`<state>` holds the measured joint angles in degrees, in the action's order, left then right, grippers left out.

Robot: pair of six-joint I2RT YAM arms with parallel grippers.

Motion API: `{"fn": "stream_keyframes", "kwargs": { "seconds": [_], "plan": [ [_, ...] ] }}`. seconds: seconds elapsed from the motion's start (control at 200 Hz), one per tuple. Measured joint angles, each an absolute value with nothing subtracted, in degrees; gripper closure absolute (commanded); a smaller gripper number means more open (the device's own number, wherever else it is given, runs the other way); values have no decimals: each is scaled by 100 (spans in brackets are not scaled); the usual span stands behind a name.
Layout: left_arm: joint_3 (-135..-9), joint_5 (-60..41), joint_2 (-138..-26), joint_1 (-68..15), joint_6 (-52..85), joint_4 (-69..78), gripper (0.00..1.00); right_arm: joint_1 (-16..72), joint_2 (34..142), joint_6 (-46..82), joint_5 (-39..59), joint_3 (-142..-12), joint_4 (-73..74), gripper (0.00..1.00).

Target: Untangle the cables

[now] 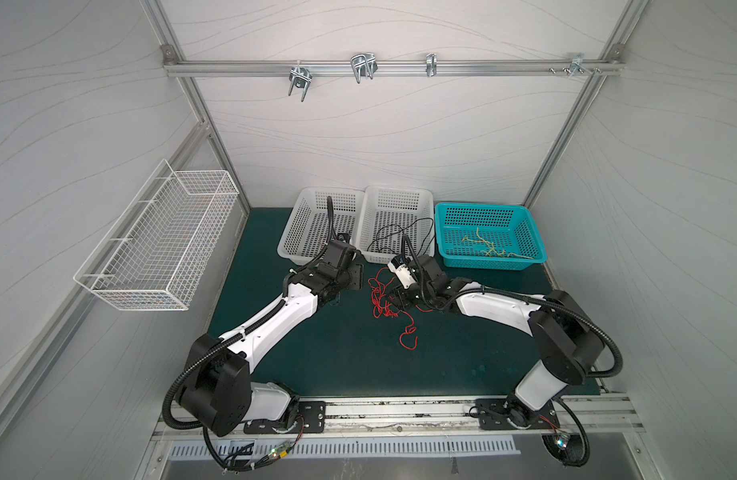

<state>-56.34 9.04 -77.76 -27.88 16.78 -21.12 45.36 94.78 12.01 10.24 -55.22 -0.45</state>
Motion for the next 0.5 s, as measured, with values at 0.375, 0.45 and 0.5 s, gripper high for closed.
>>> {"fn": "stream_keyframes", "kwargs": {
  "seconds": [0.375,0.45,0.5],
  "plan": [
    [-5634,904,-7828,-2788,1675,-2112,36,4576,9389,1041,974,-5529,-191,100],
    [-5634,897,-7828,-2788,1673,-2112,35,4574,9201,961,972,-5529,-263,100],
    [-5634,871,-7828,-2788,1669,-2108,35,4576,9017,906,976,-5529,-301,100]
  ]
}}
